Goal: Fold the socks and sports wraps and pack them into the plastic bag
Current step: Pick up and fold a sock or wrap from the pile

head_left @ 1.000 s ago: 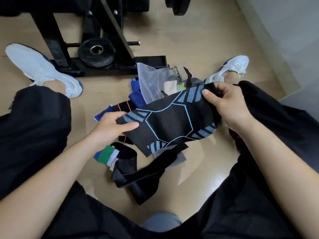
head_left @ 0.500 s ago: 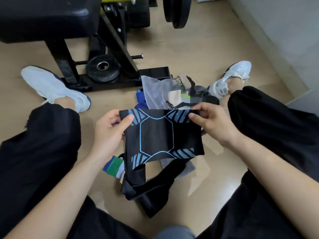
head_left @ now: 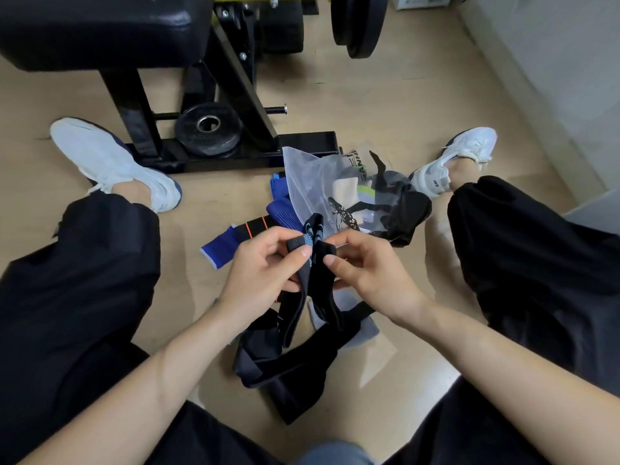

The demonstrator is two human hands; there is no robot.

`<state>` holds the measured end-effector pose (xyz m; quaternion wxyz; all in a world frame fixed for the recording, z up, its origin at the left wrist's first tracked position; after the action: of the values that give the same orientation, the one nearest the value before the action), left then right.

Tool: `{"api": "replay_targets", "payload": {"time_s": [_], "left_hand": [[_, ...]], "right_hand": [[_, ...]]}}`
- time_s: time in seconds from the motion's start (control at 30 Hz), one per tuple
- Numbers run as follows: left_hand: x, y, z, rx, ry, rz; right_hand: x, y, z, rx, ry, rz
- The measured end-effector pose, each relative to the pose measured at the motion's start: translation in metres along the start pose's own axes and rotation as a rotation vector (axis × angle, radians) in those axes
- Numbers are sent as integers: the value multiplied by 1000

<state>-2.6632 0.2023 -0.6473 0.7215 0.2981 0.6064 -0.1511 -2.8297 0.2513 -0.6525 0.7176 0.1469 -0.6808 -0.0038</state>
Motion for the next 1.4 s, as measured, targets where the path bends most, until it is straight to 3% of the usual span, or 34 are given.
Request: {"api": "replay_targets", "payload": {"time_s": [0.2,0.4,0.47,0.6,0.67,0.77,0.87,0.97,1.2,1.4], "left_hand": [[-3,3,-8,48,106,9],[-9,6,-8,204,105,-36],[-13,7,-4,212,-9,-86],[-29,6,24,21,-497,-314],[-31,2,28,87,-706,-366],[-15,-4,24,253,-813,-270],[-4,-4,23,261,-731,-95],[-3,-5,23,260,-577,-69],[-2,-6,20,241,-422,-66],[-2,-7,25,125,-316,26]], "right_hand": [[3,2,-3,0,-50,3],[5,4,4,-51,196,27],[5,2,7,-41,225,51],[7,2,14,141,262,58],[10,4,15,261,270,38],[14,6,19,328,257,47],[15,6,22,316,260,55],[15,5,24,256,331,59],[32,12,0,197,826,209],[33,11,-7,289,729,303]]}}
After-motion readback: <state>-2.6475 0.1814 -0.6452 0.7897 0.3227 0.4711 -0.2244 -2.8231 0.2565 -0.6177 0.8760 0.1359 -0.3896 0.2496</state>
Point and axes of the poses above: each hand's wrist, its own y-axis away from the middle knuckle, its own z-axis out of the back of the hand, x = y × z, the point moved 5 cm from there along -y, towards the middle knuckle, and after that the axes turned 15 degrees about x, right-handed, at the moved point
